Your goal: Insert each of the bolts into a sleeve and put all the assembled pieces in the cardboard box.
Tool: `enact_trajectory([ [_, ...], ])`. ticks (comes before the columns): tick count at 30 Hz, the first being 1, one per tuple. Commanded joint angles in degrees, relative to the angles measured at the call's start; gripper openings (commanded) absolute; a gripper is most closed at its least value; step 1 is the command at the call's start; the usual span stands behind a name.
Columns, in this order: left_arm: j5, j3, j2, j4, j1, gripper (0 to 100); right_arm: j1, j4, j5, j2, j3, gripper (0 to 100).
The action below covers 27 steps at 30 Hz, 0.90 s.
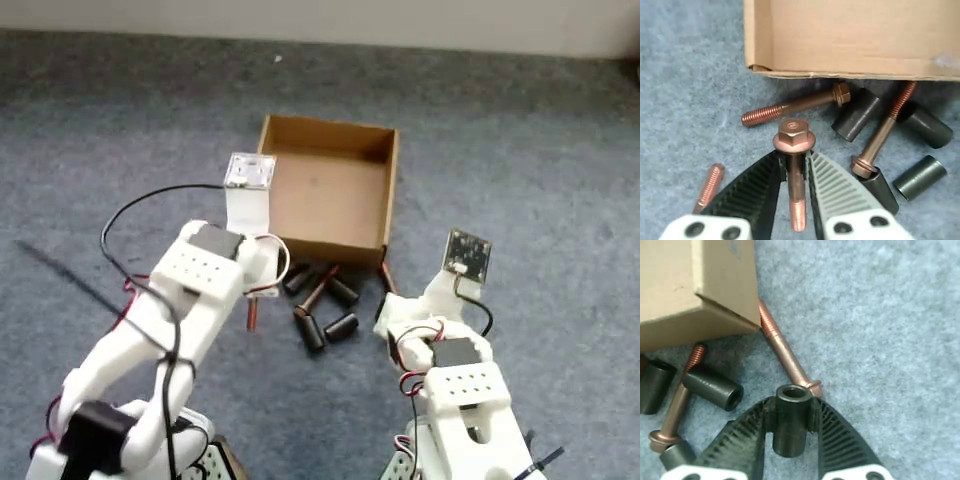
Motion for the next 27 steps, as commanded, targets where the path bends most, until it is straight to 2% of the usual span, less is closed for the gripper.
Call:
enact_trajectory([
  [1, -3.4, 1.1, -6.3, -2.3, -1.0, 0, 0.7, -1.1, 0.4, -1.5, -0.1, 0.4],
  [8, -12.1, 1.5, -14.6, -6.1, -1.0, 0, 0.7, -1.1, 0.6, -1.6, -0.1, 0.4],
  [20, -12.2, 1.6, -28.8, -6.3, -1.3, 0, 0.7, -0.9, 0.7, -2.9, -2.6, 0.4],
  [27, -12.3, 1.6, -36.7, -6.3, -1.0, 0, 0.3, 6.4, 4.7, -18.9, -4.2, 0.4],
])
